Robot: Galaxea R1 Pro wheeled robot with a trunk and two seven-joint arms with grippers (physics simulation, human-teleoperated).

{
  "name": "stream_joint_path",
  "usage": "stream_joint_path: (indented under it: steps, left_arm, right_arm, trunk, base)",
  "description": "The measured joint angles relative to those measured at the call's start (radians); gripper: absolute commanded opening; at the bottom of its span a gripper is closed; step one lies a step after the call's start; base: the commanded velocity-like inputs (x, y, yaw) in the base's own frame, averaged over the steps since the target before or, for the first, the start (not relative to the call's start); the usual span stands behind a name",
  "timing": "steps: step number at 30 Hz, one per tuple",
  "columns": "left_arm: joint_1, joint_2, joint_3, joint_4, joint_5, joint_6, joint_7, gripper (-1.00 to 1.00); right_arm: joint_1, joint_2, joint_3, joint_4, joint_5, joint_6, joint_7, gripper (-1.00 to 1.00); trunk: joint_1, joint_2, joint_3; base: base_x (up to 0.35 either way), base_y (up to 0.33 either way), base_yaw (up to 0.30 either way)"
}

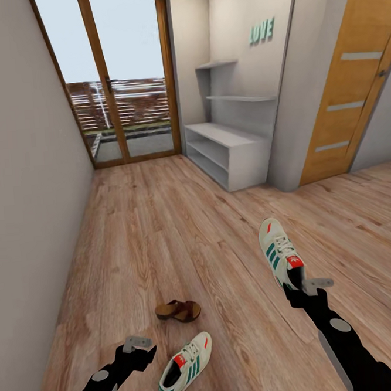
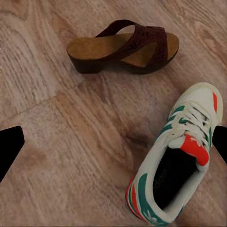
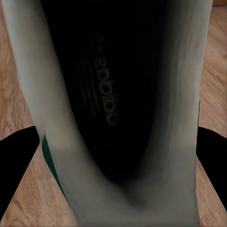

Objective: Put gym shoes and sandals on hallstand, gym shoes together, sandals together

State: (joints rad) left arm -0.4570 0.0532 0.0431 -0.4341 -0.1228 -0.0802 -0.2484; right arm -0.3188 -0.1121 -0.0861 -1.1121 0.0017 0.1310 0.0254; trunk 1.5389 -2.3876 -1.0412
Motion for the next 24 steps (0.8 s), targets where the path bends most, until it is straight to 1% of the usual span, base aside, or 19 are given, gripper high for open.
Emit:
stream_joint_path:
  steps: [4, 6, 8, 10, 13, 14, 15, 17, 18, 22, 24]
  left_arm:
    - [0.002, 0.003, -0.002, 0.000, -0.001, -0.002, -0.002, 1.00]
    - [-0.001, 0.004, -0.010, 0.000, -0.015, 0.000, -0.014, 1.00]
    - [-0.004, 0.005, -0.027, -0.003, -0.041, 0.003, -0.036, 1.00]
    - [-0.011, 0.005, -0.044, -0.019, -0.078, 0.015, -0.071, 1.00]
    - [-0.030, 0.004, -0.054, -0.038, -0.112, 0.054, -0.106, 1.00]
    - [-0.035, 0.003, -0.055, -0.041, -0.120, 0.068, -0.115, 1.00]
    - [-0.045, 0.003, -0.056, -0.046, -0.133, 0.096, -0.133, 1.00]
    - [-0.052, 0.002, -0.057, -0.049, -0.144, 0.121, -0.150, 1.00]
    - [-0.057, 0.002, -0.058, -0.052, -0.152, 0.138, -0.164, 1.00]
    - [-0.064, 0.002, -0.059, -0.055, -0.159, 0.164, -0.183, 1.00]
    - [-0.065, 0.002, -0.059, -0.056, -0.161, 0.170, -0.186, 1.00]
  right_arm:
    - [0.000, 0.000, 0.000, 0.000, 0.000, 0.001, 0.000, -1.00]
    - [0.000, 0.000, 0.002, 0.000, 0.000, 0.001, 0.000, -1.00]
    - [0.000, 0.000, 0.003, 0.001, 0.000, 0.001, 0.001, -1.00]
    - [0.000, 0.000, 0.003, 0.000, -0.001, 0.003, 0.001, -1.00]
    - [-0.001, 0.001, 0.003, -0.019, -0.001, 0.018, 0.005, -1.00]
    - [-0.001, 0.001, 0.003, -0.030, -0.001, 0.026, 0.007, -1.00]
    - [-0.002, 0.000, 0.003, -0.055, -0.001, 0.046, 0.011, -1.00]
    - [-0.002, 0.000, 0.003, -0.084, -0.001, 0.073, 0.019, -1.00]
    - [-0.003, 0.000, 0.003, -0.112, -0.002, 0.103, 0.029, -1.00]
    - [-0.003, -0.001, -0.001, -0.175, -0.003, 0.171, 0.056, -1.00]
    - [-0.003, -0.001, -0.002, -0.190, -0.002, 0.187, 0.067, -1.00]
  trunk:
    - [0.000, 0.000, 0.000]
    - [0.000, 0.000, 0.000]
    - [0.000, 0.000, 0.000]
    - [0.000, 0.000, 0.000]
    - [0.000, 0.000, 0.000]
    - [0.000, 0.000, 0.000]
    - [0.000, 0.000, 0.000]
    - [0.000, 0.000, 0.000]
    - [0.000, 0.000, 0.000]
    - [0.000, 0.000, 0.000]
    - [0.000, 0.000, 0.000]
  base:
    - [0.002, 0.000, 0.000]
    - [0.000, 0.000, 0.000]
    - [0.000, 0.000, 0.000]
    - [0.000, 0.000, 0.000]
    - [0.000, 0.000, 0.000]
    - [0.000, 0.000, 0.000]
    - [0.000, 0.000, 0.000]
    - [0.000, 0.000, 0.000]
    - [0.000, 0.000, 0.000]
    - [0.000, 0.000, 0.000]
    - [0.000, 0.000, 0.000]
